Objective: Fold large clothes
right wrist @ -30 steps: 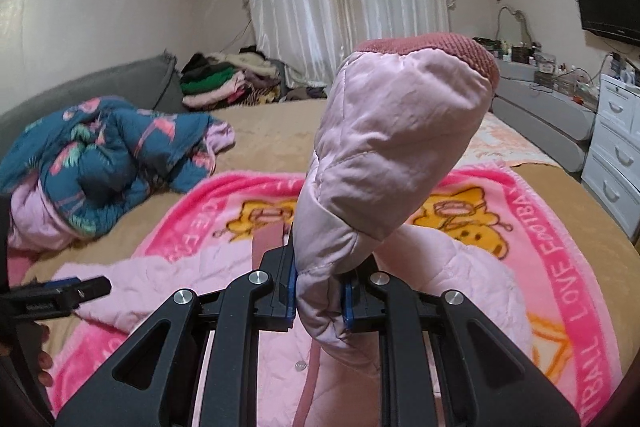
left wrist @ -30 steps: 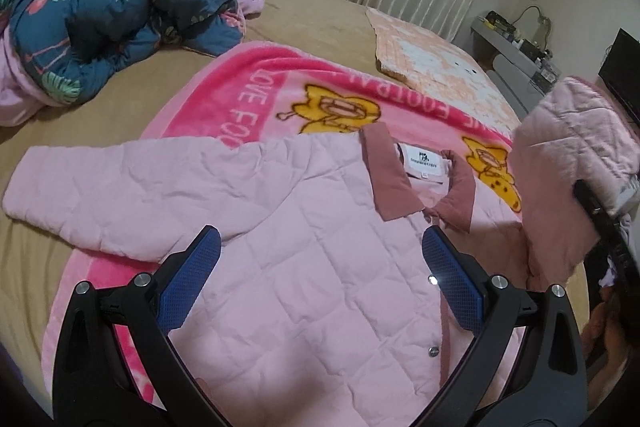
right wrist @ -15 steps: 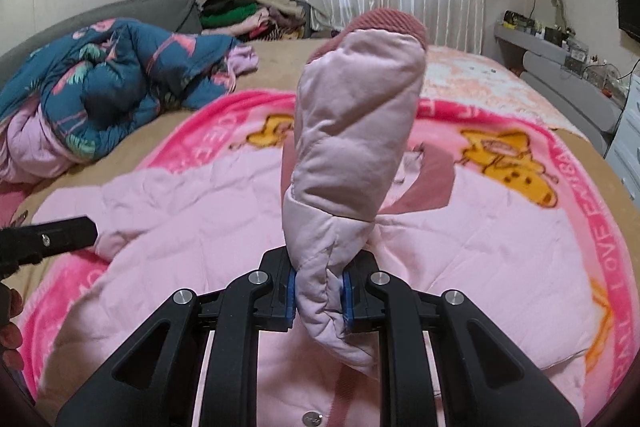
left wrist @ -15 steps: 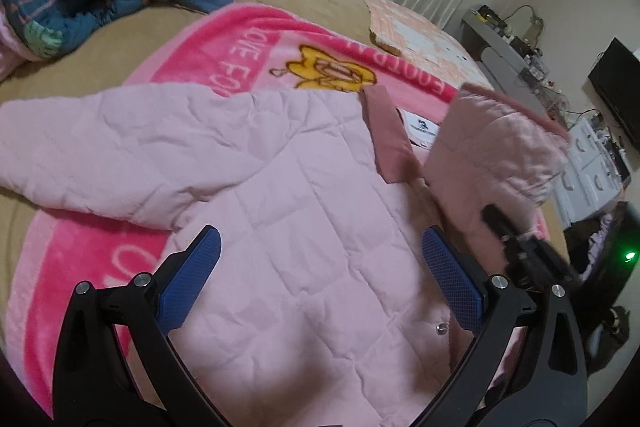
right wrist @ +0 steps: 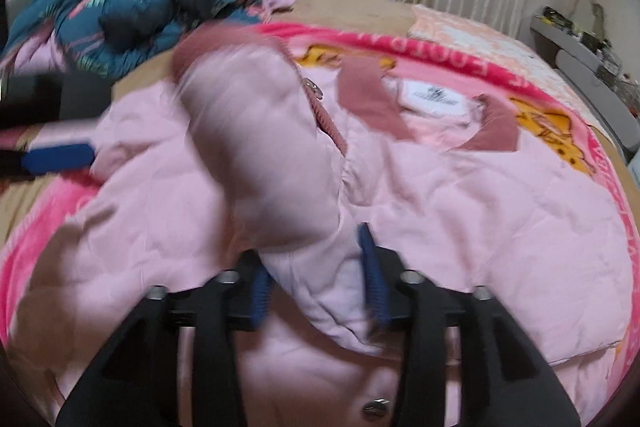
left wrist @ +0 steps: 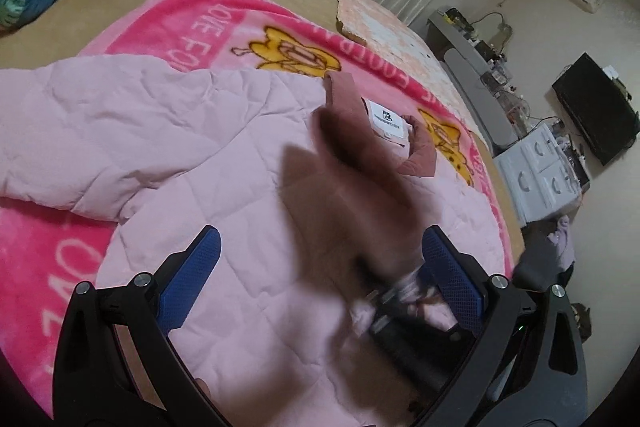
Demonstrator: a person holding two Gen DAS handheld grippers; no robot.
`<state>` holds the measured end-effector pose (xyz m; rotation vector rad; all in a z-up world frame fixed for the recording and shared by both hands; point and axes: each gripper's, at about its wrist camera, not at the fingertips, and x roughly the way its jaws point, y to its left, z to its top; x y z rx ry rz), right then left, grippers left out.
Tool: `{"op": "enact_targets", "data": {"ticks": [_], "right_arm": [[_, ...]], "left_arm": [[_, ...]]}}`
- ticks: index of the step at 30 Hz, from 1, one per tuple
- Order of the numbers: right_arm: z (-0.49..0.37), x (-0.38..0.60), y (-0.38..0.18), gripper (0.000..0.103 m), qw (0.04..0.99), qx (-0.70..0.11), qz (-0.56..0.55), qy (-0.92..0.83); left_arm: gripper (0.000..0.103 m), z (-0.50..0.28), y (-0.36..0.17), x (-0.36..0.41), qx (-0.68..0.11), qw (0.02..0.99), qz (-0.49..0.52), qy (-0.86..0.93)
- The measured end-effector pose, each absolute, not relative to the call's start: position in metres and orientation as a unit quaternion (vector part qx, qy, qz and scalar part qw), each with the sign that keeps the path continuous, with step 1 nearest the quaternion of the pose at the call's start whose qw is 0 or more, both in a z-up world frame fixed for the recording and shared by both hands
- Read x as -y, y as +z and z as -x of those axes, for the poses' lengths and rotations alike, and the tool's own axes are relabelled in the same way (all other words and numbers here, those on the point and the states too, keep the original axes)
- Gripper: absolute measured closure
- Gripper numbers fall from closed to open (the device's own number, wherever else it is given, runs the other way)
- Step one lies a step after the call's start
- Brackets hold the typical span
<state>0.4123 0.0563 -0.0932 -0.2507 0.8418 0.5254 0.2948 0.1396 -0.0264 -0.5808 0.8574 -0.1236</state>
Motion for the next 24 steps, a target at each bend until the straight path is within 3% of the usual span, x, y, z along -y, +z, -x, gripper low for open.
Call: {"op": "enact_targets", "data": {"ticks": [5,13,19,20,22,23,24], "right_arm": [[-0.395,-0.062,-0.092,0.016,0.861,-0.407,0.145,0.268],[-0.376,0.035,-0.078,0.014,0.882,-0.417,0.1,0.196],[-0.374,0.097,-0.077,0.014,0.894,-0.42,0.049,0.145],[-0.374,0.105,-0.076,0.014,0.896,-0.42,0.039,0.138],[-0.375,0.114,-0.074,0.014,0.897,-0.421,0.029,0.131],[-0.376,0.118,-0.073,0.014,0.898,-0.42,0.026,0.126],[-0.376,0.119,-0.072,0.014,0.899,-0.419,0.026,0.124]], "left_arm": [[0.009,-0.306,-0.044,-0.138,-0.425,0.853,0.297,-0.065],[0.009,-0.326,-0.077,-0.124,-0.46,0.823,0.322,-0.085],[0.009,-0.331,-0.083,-0.109,-0.458,0.844,0.273,-0.068],[0.012,-0.331,-0.084,-0.106,-0.461,0.846,0.26,-0.063],[0.03,-0.33,-0.083,-0.102,-0.456,0.857,0.233,-0.057],[0.047,-0.33,-0.082,-0.1,-0.453,0.86,0.227,-0.059],[0.055,-0.33,-0.083,-0.099,-0.452,0.861,0.224,-0.059]]}}
